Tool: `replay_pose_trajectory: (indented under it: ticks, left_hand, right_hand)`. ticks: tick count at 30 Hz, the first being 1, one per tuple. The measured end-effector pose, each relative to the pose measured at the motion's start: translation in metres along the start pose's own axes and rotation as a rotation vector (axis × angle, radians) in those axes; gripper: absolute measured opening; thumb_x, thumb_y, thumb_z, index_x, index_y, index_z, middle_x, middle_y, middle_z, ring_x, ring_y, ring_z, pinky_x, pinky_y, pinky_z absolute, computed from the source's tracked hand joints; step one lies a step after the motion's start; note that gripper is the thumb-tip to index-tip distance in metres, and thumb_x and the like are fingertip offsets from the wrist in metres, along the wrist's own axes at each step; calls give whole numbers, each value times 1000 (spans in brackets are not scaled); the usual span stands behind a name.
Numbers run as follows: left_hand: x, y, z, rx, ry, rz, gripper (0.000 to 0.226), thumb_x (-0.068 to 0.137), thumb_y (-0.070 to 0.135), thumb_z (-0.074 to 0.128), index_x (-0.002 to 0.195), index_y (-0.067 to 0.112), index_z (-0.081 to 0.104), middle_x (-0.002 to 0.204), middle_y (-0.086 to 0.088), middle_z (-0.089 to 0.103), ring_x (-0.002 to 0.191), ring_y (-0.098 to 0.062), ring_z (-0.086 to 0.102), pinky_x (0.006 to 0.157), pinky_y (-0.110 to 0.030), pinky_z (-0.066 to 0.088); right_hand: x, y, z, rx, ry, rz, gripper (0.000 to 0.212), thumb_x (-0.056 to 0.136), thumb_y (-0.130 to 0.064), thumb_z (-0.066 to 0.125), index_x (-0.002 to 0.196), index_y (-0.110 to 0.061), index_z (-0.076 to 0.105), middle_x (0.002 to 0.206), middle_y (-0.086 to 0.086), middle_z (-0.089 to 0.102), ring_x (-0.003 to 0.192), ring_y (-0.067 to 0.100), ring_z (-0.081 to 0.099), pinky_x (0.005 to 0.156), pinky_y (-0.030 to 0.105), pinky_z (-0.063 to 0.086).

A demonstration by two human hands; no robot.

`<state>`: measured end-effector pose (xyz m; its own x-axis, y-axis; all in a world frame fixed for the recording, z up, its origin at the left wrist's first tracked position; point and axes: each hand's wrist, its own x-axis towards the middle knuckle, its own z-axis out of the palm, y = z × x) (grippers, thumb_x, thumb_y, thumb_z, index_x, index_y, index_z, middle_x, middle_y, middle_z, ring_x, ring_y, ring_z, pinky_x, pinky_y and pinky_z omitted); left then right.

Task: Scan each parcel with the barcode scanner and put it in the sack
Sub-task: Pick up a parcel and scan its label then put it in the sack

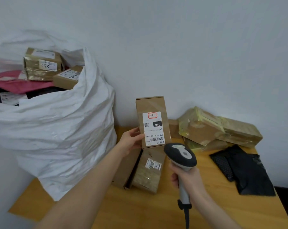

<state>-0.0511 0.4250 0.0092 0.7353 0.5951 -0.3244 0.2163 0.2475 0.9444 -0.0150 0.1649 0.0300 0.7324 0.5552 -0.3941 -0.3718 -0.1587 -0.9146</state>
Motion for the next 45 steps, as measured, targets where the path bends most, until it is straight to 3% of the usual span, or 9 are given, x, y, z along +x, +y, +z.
replay_pose_trajectory:
  ticks: [5,19,23,26,31,36,40,43,45]
  left_hand:
    - [2,-2,0,41,35,27,62,84,10,71,141,12,46,95,8,75,87,-18,73,64,-30,58]
    - [1,-3,5,123,96,50,59,88,11,67,142,14,44,108,5,69,93,-15,70,69,-31,59]
    - [-4,4,9,146,101,58,57,88,13,68,141,16,46,105,8,69,93,-12,68,66,-27,58]
    - [-8,19,10,141,101,90,54,89,11,66,140,13,47,106,5,68,93,-15,69,74,-33,58]
    - [-20,80,2,121,107,186,49,91,9,63,139,12,49,109,-2,70,95,-20,70,80,-39,59]
    - [-42,170,-34,155,205,324,51,92,14,64,140,12,46,106,0,71,85,-12,71,65,-28,58]
    - [-62,235,-80,139,360,412,52,91,16,65,139,9,48,106,-6,70,77,-14,70,57,-27,57]
    - [-75,283,-123,156,513,468,47,89,19,67,134,12,54,111,-8,69,81,-17,69,61,-29,58]
    - [-83,315,-155,221,636,463,42,87,20,68,128,13,59,104,-6,71,79,-17,69,60,-29,58]
  right_hand:
    - [-16,-2,6,-56,-23,-3,20,85,-12,72,69,-2,67,54,12,65,43,17,58,46,25,47]
    - [-29,-6,8,-186,-14,-10,24,87,-14,69,65,-5,66,49,6,62,41,13,56,46,23,45]
    - [-31,-9,6,-167,-28,-34,22,86,-11,69,66,-5,66,49,6,62,41,14,55,46,24,46]
    - [-26,-20,7,-109,-49,-69,15,86,-10,70,73,-4,65,50,7,62,42,15,57,45,24,46]
    - [-1,-63,24,-46,-88,-180,13,86,-9,69,78,-2,63,53,7,63,44,16,58,45,24,49]
    - [22,-132,81,-6,-175,-335,11,89,-16,67,89,-6,63,57,5,66,48,14,60,51,25,51]
    - [30,-183,138,69,-234,-397,15,87,-16,69,76,-6,66,59,10,66,49,17,57,53,30,50]
    - [36,-208,173,94,-267,-432,13,86,-17,70,80,-5,68,58,7,67,47,15,59,50,28,49]
    - [41,-217,190,103,-273,-434,13,86,-18,70,84,-6,67,56,6,67,45,14,59,49,26,49]
